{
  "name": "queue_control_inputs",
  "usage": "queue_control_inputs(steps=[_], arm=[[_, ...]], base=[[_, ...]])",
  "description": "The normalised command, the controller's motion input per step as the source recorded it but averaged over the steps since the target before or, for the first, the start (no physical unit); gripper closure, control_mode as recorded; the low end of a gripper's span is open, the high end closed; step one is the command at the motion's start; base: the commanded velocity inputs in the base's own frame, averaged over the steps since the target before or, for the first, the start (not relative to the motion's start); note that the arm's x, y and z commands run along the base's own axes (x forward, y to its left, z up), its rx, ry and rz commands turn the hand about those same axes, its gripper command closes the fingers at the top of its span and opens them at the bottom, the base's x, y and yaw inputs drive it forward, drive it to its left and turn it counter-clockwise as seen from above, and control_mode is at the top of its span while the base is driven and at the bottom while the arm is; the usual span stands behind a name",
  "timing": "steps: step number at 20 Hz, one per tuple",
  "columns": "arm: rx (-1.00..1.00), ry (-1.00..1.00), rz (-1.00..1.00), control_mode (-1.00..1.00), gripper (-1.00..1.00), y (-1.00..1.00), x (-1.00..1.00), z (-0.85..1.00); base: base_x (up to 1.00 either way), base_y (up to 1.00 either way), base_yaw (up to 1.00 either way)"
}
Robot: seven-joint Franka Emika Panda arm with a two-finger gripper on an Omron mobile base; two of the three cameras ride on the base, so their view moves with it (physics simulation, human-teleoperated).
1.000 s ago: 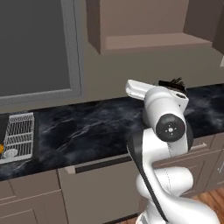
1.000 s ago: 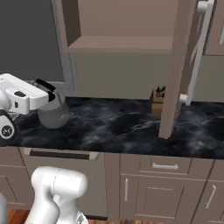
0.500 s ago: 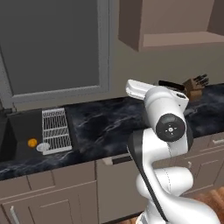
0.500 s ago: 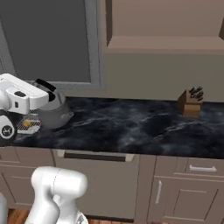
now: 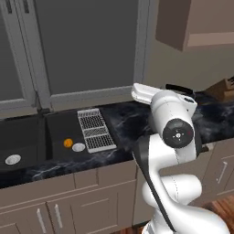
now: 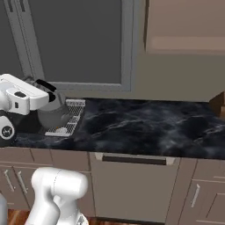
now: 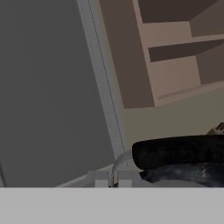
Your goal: Open the cabinet, pick the kettle from the cabinet, and place it in the sink.
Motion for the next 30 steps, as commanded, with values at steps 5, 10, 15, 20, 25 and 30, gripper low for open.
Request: queue_control_inputs(steps=[5,10,15,20,25,30], arm=[[0.0,0.0,0.0,1.0,1.0,0.0,0.0,0.0],[0.0,0.0,0.0,1.0,1.0,0.0,0.0,0.0],[0.0,0.0,0.0,1.0,1.0,0.0,0.0,0.0],[0.0,0.0,0.0,1.0,1.0,0.0,0.0,0.0],[0.0,0.0,0.0,1.0,1.0,0.0,0.0,0.0],[0.0,0.0,0.0,1.0,1.0,0.0,0.0,0.0]], base=[[-0.01,0.75,0.0],[0.0,0.75,0.0],[0.0,0.75,0.0],[0.0,0.75,0.0],[0.03,0.75,0.0],[0.22,0.75,0.0]])
